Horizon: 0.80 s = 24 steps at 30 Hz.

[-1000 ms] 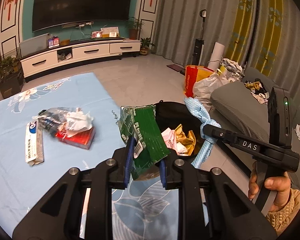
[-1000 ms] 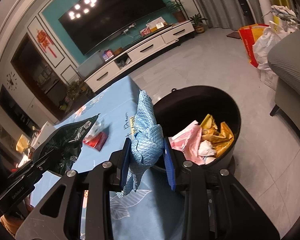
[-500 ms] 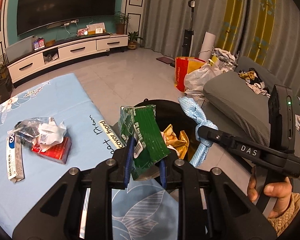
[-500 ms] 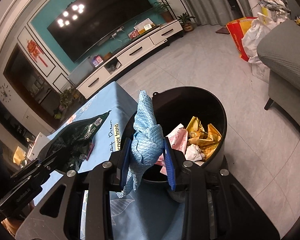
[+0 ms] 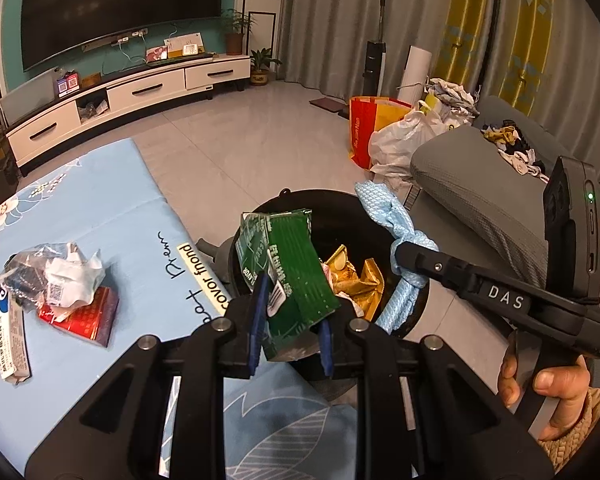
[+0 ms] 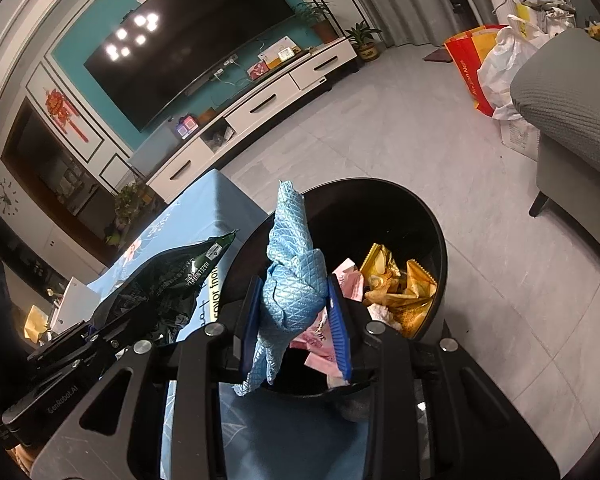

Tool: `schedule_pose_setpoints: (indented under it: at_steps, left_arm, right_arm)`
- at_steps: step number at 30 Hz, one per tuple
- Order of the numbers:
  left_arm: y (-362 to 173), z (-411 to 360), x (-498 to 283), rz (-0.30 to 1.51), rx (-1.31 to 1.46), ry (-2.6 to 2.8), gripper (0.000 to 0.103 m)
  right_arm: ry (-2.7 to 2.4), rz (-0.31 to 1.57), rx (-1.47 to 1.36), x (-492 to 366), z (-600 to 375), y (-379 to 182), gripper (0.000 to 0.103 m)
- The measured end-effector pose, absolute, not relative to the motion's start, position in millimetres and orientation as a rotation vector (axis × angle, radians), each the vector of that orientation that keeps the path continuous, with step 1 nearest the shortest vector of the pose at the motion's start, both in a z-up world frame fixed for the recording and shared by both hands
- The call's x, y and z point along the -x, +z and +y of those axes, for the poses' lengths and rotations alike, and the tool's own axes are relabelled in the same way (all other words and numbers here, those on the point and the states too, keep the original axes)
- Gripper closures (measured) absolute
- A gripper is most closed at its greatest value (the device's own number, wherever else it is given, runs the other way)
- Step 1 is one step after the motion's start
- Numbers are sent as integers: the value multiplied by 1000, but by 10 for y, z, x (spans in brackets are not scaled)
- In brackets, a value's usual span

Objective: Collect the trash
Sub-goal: 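Lift the green wrapper and blue cloth and carry them over the black bin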

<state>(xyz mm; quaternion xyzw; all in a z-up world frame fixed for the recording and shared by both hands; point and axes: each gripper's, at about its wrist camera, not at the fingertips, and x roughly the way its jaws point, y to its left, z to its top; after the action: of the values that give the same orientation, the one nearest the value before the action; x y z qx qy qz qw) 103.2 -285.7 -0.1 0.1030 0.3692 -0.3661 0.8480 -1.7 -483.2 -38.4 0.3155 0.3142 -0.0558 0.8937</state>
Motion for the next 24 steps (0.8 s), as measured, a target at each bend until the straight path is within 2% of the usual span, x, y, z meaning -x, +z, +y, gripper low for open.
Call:
schedule_pose_setpoints:
  at_steps: [24]
  left_arm:
    - [-208,-3161,-1191,835,-248,-781,81]
  right_arm:
    - [-167,719,-599,-217,-4846,-540,71]
